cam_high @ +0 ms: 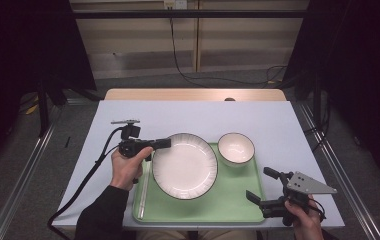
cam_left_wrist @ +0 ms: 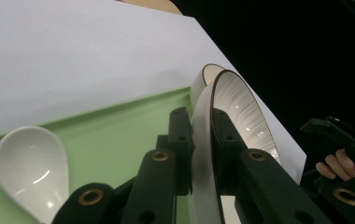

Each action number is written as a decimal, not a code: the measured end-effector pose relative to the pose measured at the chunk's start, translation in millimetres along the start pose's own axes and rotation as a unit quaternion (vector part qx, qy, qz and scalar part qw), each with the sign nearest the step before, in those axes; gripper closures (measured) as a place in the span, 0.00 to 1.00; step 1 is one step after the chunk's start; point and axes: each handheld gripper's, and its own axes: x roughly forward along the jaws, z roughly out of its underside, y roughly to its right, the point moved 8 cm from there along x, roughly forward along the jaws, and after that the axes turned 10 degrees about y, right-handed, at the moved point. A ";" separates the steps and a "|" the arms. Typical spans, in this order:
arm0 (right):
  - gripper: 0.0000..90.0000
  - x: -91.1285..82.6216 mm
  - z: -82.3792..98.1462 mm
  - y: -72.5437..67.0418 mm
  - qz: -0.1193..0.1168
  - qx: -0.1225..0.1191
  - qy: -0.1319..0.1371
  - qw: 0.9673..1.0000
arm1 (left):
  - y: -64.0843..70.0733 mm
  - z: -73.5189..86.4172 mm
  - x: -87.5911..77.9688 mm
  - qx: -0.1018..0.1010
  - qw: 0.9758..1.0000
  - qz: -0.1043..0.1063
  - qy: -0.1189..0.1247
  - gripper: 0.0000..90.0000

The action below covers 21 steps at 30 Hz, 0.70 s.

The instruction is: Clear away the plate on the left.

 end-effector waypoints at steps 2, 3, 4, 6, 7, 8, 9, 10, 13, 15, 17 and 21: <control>0.02 -0.1 0.0 0.0 0.002 0.000 0.000 1.000 | 2.8 1.9 4.5 0.002 1.000 0.002 -0.005 0.90; 0.02 0.3 0.0 0.6 0.004 -0.001 0.001 1.000 | 3.4 3.2 6.2 0.004 1.000 0.002 -0.008 0.90; 0.02 0.0 -0.1 0.7 0.004 0.000 0.001 1.000 | 4.1 5.4 7.9 0.001 1.000 0.002 -0.011 0.90; 0.02 -0.1 -0.2 0.1 0.004 0.001 0.001 1.000 | 1.9 10.5 10.4 0.004 1.000 0.001 -0.022 0.90; 0.02 -0.2 -0.2 0.1 0.004 0.001 0.002 1.000 | 1.0 13.3 11.6 0.005 1.000 -0.001 -0.026 0.90; 0.02 -0.3 0.1 0.3 0.003 -0.001 0.000 1.000 | 0.7 15.9 13.4 0.005 1.000 -0.003 -0.029 0.90; 0.02 -0.3 0.1 0.6 0.004 -0.001 0.000 1.000 | -0.6 18.5 15.0 0.009 0.999 -0.007 -0.035 0.90; 0.02 -0.3 0.0 0.5 0.003 -0.001 0.000 1.000 | -0.6 21.4 16.9 0.008 0.999 -0.006 -0.040 0.90; 0.02 -0.4 0.1 0.5 0.004 -0.001 0.000 1.000 | -1.8 27.9 21.8 0.004 0.999 -0.003 -0.049 0.90; 0.02 -0.9 0.3 0.3 0.001 -0.001 -0.001 1.000 | -2.2 29.7 23.4 0.009 0.999 -0.003 -0.052 0.90; 0.02 -0.6 0.5 0.5 0.001 -0.001 -0.001 1.000 | -4.5 31.0 23.4 0.013 0.998 -0.008 -0.055 0.90; 0.02 -0.4 0.4 0.4 0.003 0.000 0.000 1.000 | -6.5 36.8 26.2 0.004 0.998 -0.006 -0.064 0.90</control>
